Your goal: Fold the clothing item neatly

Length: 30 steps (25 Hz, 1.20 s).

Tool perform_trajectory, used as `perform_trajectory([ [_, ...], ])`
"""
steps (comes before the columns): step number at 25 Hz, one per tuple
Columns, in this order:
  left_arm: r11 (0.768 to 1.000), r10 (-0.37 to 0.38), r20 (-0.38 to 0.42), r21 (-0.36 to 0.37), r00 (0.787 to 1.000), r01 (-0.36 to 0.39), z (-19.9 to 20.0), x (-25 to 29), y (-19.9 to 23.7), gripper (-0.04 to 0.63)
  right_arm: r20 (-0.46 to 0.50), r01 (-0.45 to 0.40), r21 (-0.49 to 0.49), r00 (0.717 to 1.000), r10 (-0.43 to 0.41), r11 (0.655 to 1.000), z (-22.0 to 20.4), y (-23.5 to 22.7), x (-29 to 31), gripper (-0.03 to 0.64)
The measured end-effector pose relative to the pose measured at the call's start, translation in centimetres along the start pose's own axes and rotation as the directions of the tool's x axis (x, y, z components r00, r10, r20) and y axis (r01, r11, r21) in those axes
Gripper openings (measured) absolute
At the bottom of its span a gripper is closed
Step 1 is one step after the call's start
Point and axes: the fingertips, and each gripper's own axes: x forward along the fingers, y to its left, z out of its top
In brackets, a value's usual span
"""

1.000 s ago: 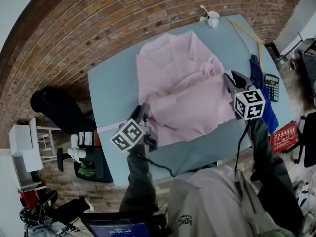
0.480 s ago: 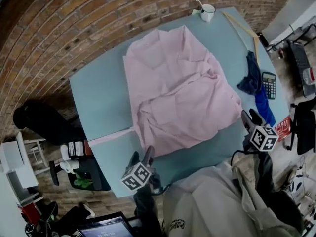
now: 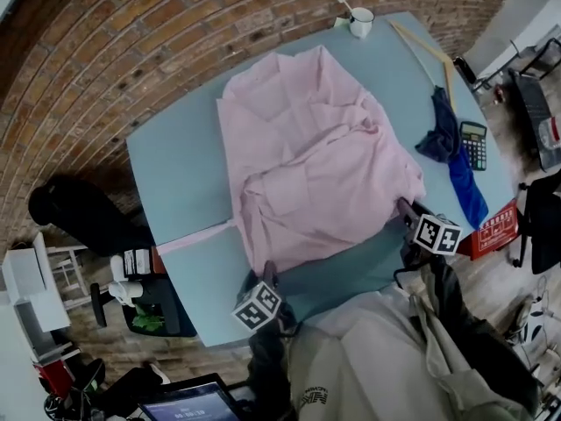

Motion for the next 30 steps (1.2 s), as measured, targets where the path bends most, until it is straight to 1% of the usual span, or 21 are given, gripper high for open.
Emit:
perform_trajectory([
  [1,1.0,0.013,0.023,0.026,1.0,-0.013,-0.1,0.0,0.3,0.204,-0.007,-0.006,-0.009,1.0,0.006,1.0,0.0,-0.2,0.0,0.055],
  [2,0.999,0.005,0.047,0.046,0.999,-0.007,-0.2,0.0,0.3,0.175,-0.016,-0.022,-0.011,1.0,0.022,1.0,-0.2,-0.4,-0.3,0.051],
  [3,0.998,-0.018,0.071,0.056,0.997,0.014,-0.1,0.0,0.2,0.133,-0.027,-0.042,-0.01,0.999,0.041,0.999,-0.6,-0.4,-0.8,0.049],
  [4,0.998,-0.044,0.097,0.05,0.994,0.039,0.1,-0.1,0.0,0.072,-0.037,-0.062,-0.008,0.997,0.062,0.998,-0.9,-0.4,-1.4,0.048],
  [7,0.994,-0.094,0.159,-0.033,0.983,0.1,0.2,-0.8,0.1,0.061,-0.043,-0.105,-0.008,0.994,0.105,0.994,-2.0,-0.6,-3.2,0.046],
  [10,0.987,-0.101,0.174,-0.106,0.98,0.12,-1.8,-3.0,0.2,0.061,-0.041,-0.134,-0.016,0.99,0.133,0.991,-2.8,-1.3,-5.5,0.044],
  [13,0.98,-0.116,0.172,-0.139,0.978,0.141,-6.2,-6.5,0.1,0.061,-0.065,-0.16,-0.026,0.985,0.159,0.987,-4.8,-2.9,-9.0,0.044],
  [17,0.948,-0.166,0.172,-0.242,0.971,0.205,-13.0,-10.9,0.3,0.061,-0.102,-0.195,-0.016,0.976,0.192,0.981,-7.0,-5.4,-14.4,0.045],
  [18,0.945,-0.172,0.175,-0.249,0.969,0.213,-14.3,-11.9,0.2,0.061,-0.111,-0.203,-0.016,0.973,0.2,0.979,-7.4,-5.9,-15.6,0.044],
  [20,0.945,-0.184,0.192,-0.236,0.964,0.228,-15.5,-13.5,-0.3,0.061,-0.125,-0.219,-0.024,0.969,0.214,0.975,-8.2,-6.6,-17.7,0.044],
  [21,0.943,-0.193,0.205,-0.233,0.96,0.239,-15.5,-14.2,-0.7,0.06,-0.13,-0.229,-0.03,0.966,0.223,0.973,-8.3,-6.7,-18.6,0.044],
  [22,0.936,-0.202,0.226,-0.243,0.953,0.256,-15.2,-14.9,-1.0,0.061,-0.134,-0.242,-0.036,0.963,0.235,0.97,-8.3,-6.5,-19.3,0.044],
  [24,0.907,-0.226,0.284,-0.287,0.932,0.308,-13.8,-16.2,-1.8,0.06,-0.145,-0.282,-0.055,0.951,0.272,0.958,-7.6,-5.5,-20.2,0.043],
  [25,0.894,-0.244,0.315,-0.293,0.917,0.339,-12.7,-16.8,-2.3,0.06,-0.147,-0.307,-0.071,0.944,0.295,0.949,-6.8,-4.5,-20.5,0.043],
  [26,0.887,-0.266,0.341,-0.28,0.902,0.368,-11.3,-17.3,-3.0,0.061,-0.142,-0.335,-0.093,0.937,0.32,0.938,-5.6,-3.4,-20.7,0.043],
  [27,0.885,-0.29,0.362,-0.251,0.886,0.392,-9.8,-17.7,-3.8,0.06,-0.132,-0.361,-0.121,0.929,0.346,0.925,-4.1,-2.2,-20.7,0.043],
  [30,0.886,-0.344,0.413,-0.154,0.843,0.437,-3.7,-17.9,-6.0,0.06,-0.079,-0.416,-0.218,0.909,0.408,0.883,1.7,1.7,-19.2,0.042],
])
